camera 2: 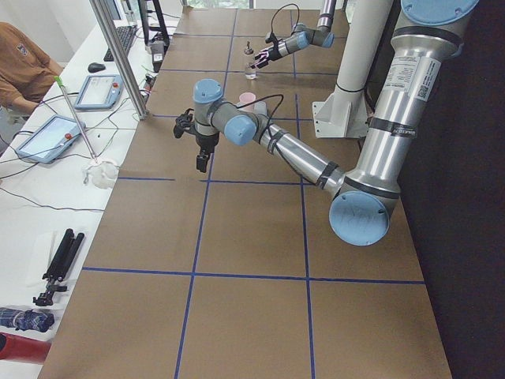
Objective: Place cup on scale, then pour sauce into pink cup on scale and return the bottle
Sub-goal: 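Lower the bottle onto the table and open the right gripper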
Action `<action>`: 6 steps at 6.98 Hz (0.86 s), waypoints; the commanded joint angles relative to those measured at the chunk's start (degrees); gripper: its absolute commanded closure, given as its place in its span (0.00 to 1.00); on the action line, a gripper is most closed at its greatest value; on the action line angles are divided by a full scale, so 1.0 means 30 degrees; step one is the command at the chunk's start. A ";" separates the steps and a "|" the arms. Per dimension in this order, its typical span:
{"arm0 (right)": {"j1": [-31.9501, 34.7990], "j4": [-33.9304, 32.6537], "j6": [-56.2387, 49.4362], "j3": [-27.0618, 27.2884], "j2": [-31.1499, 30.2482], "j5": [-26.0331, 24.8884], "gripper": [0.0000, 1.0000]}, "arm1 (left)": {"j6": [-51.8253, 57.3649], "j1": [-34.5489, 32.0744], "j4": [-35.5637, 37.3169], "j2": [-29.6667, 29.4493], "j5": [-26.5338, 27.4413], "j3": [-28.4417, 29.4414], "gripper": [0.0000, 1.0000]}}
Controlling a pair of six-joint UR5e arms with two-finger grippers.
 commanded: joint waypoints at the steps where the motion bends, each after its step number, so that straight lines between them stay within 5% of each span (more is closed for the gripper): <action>1: -0.0742 0.0013 0.0114 0.0426 -0.0761 0.0001 0.00 | -0.0223 0.0000 0.0020 0.0157 0.0000 -0.0407 0.00; 4: -0.1362 0.0246 0.0086 0.2610 -0.4002 0.2449 0.00 | -0.0194 0.0000 0.0020 0.0187 0.0029 -0.0292 0.00; 6: -0.1304 0.2692 -0.0088 0.2566 -0.6289 0.4094 0.00 | -0.0136 0.0000 -0.0039 0.0216 0.0029 -0.0146 0.00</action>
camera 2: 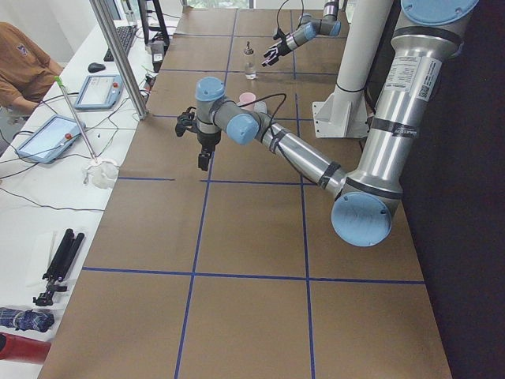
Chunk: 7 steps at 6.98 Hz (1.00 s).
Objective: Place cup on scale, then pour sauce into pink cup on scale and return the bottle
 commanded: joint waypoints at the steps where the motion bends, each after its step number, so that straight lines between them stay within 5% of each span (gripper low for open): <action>1: 0.0115 0.3063 -0.0340 -0.0270 -0.2344 0.1770 0.00 | 0.0135 0.0000 -0.0032 0.0050 0.0017 0.0140 0.00; 4: 0.3064 0.3489 -0.3089 -0.0479 -0.2236 0.5659 0.00 | 0.0312 -0.0087 -0.0149 0.0519 0.0075 -0.0092 0.00; 7: 0.9294 0.3489 -0.8297 -0.0973 -0.1621 1.2360 0.00 | 0.2586 -0.3557 -0.0908 0.2441 -0.1407 -0.0239 0.00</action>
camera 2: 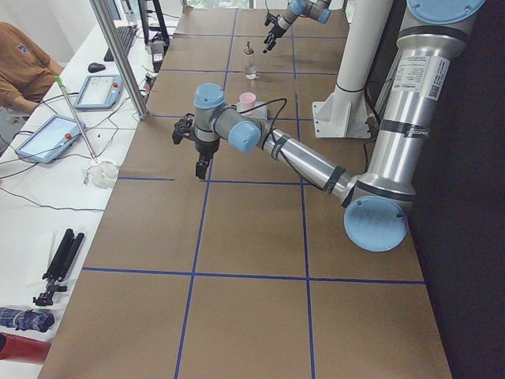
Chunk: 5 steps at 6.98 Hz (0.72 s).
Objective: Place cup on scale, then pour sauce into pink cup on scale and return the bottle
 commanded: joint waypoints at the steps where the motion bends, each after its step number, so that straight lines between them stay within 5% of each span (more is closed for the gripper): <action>1: 0.4969 -0.0024 -0.4374 -0.1114 0.0985 0.5080 0.00 | 0.3723 -0.3692 -0.0790 0.2170 -0.2511 0.0106 0.00; 4: 1.3427 -0.0519 -1.0470 -0.5064 0.3563 1.4853 0.00 | 0.8594 -0.4209 -0.1199 0.2739 -0.0895 0.2845 0.00; 5: 1.5722 -0.2089 -1.2929 -0.5714 0.3890 1.6338 0.00 | 1.0179 -0.4906 -0.1291 0.2245 -0.0915 0.4312 0.00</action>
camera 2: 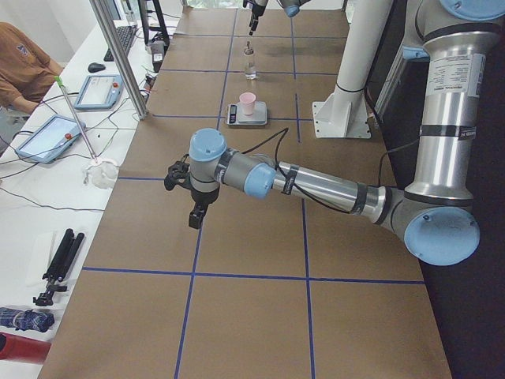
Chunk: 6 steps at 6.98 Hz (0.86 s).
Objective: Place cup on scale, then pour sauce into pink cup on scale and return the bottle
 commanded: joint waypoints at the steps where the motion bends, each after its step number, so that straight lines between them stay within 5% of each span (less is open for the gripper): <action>1: 0.4697 -0.4414 -0.5499 -0.1033 0.1389 0.3315 0.00 | 0.1998 -0.0777 -0.0218 -0.1259 0.0293 0.3056 0.00; 3: 0.7543 -1.0454 -1.0018 -0.1032 0.2040 0.6326 0.00 | 0.1969 -0.0808 0.0045 -0.1327 -0.1951 0.3275 0.00; 6: 0.8341 -1.6873 -1.6689 -0.0275 0.2596 0.6310 0.00 | 0.1126 -0.0807 0.0803 -0.1530 -0.1905 0.3305 0.00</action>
